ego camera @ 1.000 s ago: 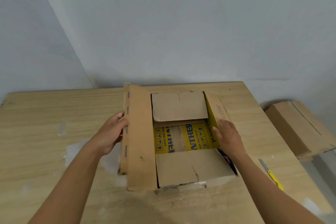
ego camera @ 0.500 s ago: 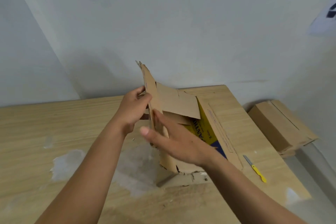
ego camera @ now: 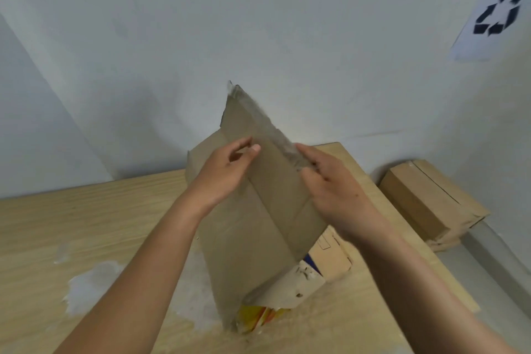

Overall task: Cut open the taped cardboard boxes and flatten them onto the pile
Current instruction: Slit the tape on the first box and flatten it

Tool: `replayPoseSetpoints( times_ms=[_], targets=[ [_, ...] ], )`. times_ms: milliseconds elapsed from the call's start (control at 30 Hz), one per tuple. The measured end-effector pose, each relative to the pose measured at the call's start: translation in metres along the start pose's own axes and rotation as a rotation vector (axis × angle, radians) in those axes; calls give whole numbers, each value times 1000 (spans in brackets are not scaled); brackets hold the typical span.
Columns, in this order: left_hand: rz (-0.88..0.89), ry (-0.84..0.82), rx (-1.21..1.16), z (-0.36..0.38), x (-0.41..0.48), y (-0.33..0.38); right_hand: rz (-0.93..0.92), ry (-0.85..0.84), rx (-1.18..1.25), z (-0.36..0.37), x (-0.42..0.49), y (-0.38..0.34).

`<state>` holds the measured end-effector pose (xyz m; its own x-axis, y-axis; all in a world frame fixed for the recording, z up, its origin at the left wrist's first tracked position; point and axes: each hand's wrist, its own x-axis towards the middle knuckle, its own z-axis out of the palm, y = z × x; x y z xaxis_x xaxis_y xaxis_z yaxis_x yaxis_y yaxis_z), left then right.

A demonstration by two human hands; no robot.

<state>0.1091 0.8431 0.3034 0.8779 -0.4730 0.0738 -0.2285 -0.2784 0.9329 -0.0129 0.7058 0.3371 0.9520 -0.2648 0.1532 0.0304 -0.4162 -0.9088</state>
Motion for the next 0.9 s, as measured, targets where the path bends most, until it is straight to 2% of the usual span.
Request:
replayPoseSetpoints(
  times_ms=[100,200,300,500,600,667,767,900],
  targets=[
    [36,-121,231,21,3,-21,60,79,55,-33,5,13],
    [126,-237,644,45,3,-46,112,113,-9,-51,10,36],
    [195,-219,809,63,4,-56,135,178,-86,-66,13,52],
    [176,-204,897,85,14,-48,240,259,-581,-93,14,94],
    [167,-196,898,96,16,-45,300,260,-668,-91,9,104],
    [178,-176,890,101,20,-45,254,268,-764,-81,5,106],
    [232,-112,810,103,24,-48,164,165,-775,-52,2,105],
    [312,-17,550,94,27,-60,209,-47,-709,-10,0,111]
  ],
)
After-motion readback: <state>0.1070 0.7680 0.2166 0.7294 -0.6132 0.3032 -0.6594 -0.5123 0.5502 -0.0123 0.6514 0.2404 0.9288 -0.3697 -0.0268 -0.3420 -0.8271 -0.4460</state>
